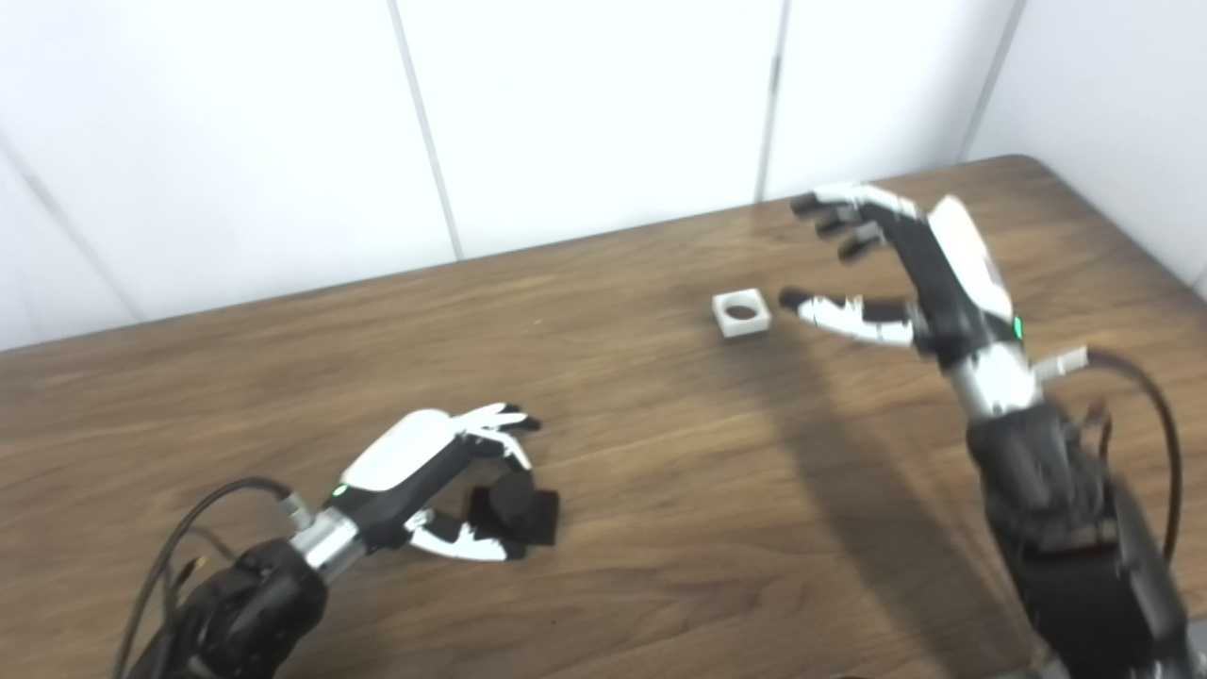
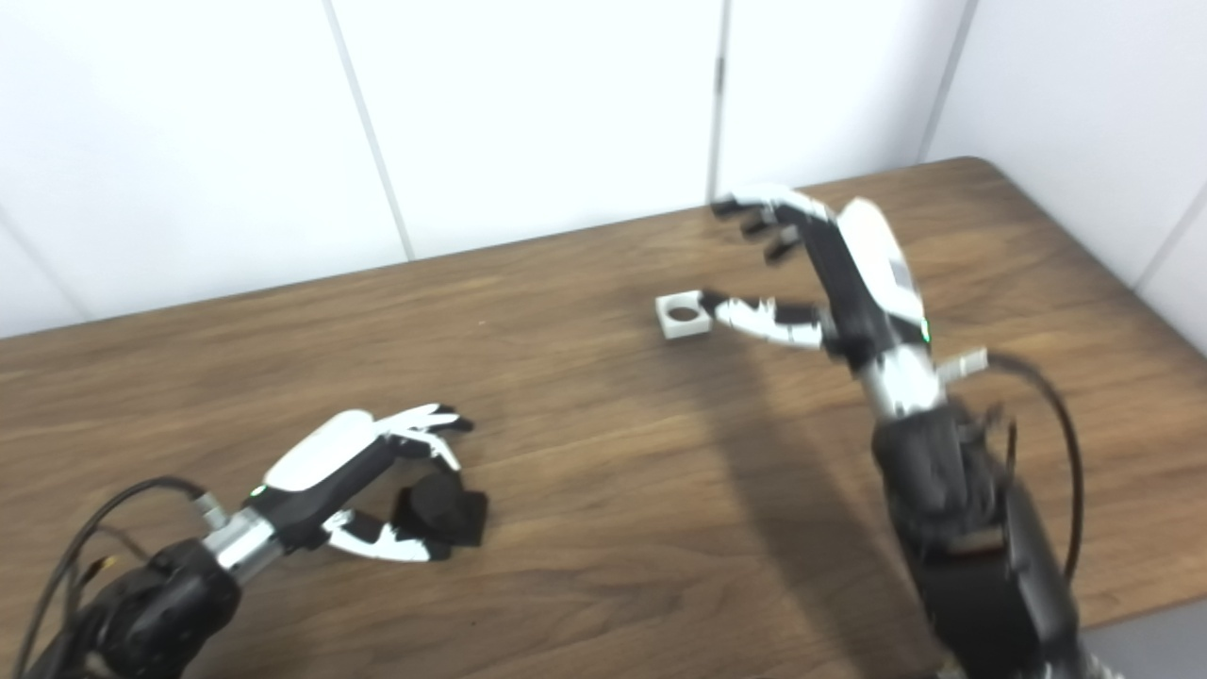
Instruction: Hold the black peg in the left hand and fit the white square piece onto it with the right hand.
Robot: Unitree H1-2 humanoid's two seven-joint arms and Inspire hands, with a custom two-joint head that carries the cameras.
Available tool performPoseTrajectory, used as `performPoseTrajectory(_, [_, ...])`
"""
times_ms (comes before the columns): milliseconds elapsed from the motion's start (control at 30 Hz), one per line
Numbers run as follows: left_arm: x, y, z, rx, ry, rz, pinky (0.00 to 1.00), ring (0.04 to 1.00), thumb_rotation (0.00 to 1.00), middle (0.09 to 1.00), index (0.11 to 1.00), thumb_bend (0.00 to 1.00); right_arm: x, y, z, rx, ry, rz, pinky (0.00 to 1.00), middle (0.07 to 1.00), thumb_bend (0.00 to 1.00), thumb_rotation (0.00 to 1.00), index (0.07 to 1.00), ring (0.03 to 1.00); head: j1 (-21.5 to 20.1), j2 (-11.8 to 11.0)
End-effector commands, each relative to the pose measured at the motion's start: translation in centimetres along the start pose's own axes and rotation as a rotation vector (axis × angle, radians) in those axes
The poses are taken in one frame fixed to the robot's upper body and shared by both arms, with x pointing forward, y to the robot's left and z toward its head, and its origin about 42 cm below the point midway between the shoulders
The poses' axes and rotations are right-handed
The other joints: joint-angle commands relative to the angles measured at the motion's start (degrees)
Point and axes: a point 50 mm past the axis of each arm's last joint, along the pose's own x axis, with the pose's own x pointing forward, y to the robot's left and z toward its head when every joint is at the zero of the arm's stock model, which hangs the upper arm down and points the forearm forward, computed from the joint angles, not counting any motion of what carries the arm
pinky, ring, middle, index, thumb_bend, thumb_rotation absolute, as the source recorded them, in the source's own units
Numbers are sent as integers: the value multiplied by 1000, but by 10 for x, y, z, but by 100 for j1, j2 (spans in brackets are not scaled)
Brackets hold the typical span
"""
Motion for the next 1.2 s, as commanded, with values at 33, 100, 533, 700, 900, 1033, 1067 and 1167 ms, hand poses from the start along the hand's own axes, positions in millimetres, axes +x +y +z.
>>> performPoseTrajectory(33, [-27,-15,-22,47,97,-141,866,926,55,874,489,523,26,-22,1,-104,-3,31,564,755,613,232,689,711,-54,-35])
performPoseTrajectory(100, [-28,-15,-22,46,93,-136,851,916,53,867,489,522,39,-28,-1,-149,20,77,576,788,630,269,707,739,-84,-73])
performPoseTrajectory(533, [-35,-19,-23,31,101,-124,847,906,50,860,488,522,110,-12,-29,-330,103,350,629,854,698,312,754,816,-105,-138])
performPoseTrajectory(700, [-34,-18,-21,25,103,-121,850,906,49,862,488,522,129,2,-37,-370,149,416,663,861,699,285,763,839,-45,-142])
performPoseTrajectory(900, [-34,-18,-23,39,102,-126,849,910,51,863,489,522,147,22,-47,-429,189,515,789,919,706,381,794,910,-7,-132])
performPoseTrajectory(1033, [-34,-18,-22,31,103,-127,851,915,50,867,489,522,149,33,-50,-430,215,555,843,930,702,406,801,934,60,-108])
performPoseTrajectory(1067, [-34,-18,-22,31,104,-128,852,915,51,867,489,522,150,38,-51,-425,229,574,859,934,706,417,804,941,67,-105])
performPoseTrajectory(1167, [-35,-19,-21,36,109,-128,853,915,51,866,489,522,149,48,-55,-414,252,620,916,950,766,511,818,968,94,-92])
